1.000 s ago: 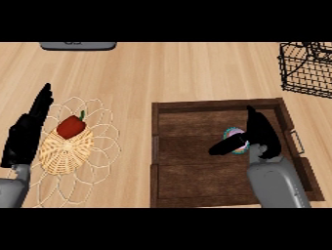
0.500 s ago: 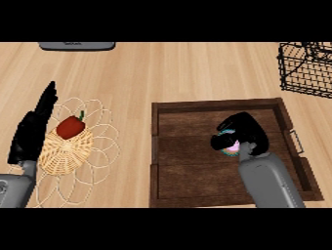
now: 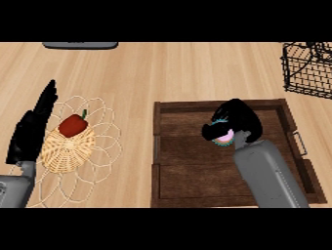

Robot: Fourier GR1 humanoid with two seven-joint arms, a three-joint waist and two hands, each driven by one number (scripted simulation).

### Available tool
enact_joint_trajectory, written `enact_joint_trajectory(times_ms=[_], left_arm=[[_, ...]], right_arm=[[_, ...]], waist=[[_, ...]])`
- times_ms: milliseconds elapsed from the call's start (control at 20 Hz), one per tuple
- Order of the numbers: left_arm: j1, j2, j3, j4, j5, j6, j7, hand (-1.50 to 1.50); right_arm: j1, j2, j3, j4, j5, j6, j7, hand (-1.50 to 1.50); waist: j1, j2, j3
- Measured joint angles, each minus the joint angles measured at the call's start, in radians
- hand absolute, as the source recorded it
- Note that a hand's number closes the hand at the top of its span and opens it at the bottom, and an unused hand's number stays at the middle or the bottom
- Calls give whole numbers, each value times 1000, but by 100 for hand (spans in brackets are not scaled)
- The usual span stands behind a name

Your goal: Pick the cupcake from the tray and place it in the tiered basket

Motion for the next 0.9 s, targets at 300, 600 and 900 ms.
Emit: enact_joint_trajectory(times_ms=[300,600,900], left_arm=[[2,-4,4,1,1,-17,-4,0],[4,-3,21,16,-1,-19,-8,0],[5,-10,31,23,-10,-15,-14,0]], right_arm=[[-176,-34,20,179,53,-28,-211,150],[-269,-47,-40,141,112,-221,-278,150],[-359,-128,-95,50,180,-302,-276,150]], waist=[[10,3,0],[-5,-2,0],[-15,-5,0]])
